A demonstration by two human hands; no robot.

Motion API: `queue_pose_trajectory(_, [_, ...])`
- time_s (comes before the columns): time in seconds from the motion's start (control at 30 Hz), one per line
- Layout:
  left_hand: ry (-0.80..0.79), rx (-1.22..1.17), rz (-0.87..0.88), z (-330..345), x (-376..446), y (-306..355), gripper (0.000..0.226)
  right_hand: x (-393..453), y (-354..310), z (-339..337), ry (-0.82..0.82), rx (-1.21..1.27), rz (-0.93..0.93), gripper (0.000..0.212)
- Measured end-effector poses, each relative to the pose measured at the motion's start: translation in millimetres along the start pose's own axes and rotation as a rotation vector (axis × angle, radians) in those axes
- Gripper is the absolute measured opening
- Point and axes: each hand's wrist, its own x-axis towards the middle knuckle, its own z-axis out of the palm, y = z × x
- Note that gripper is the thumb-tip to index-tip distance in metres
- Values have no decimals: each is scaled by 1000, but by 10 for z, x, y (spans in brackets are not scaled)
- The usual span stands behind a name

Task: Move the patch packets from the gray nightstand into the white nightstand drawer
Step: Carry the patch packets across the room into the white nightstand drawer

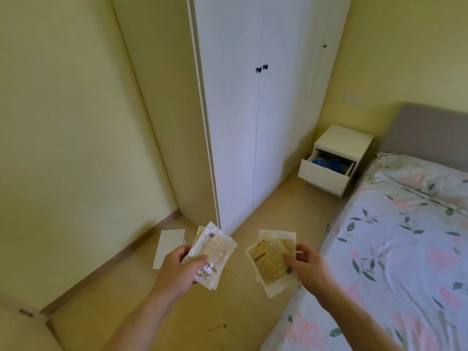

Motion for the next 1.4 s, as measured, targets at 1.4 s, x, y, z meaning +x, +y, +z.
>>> queue_pose_trajectory(1.4, [-664, 65, -129, 3012, 5187, 2770, 22, 4113, -966, -1884, 519, 567, 244, 18])
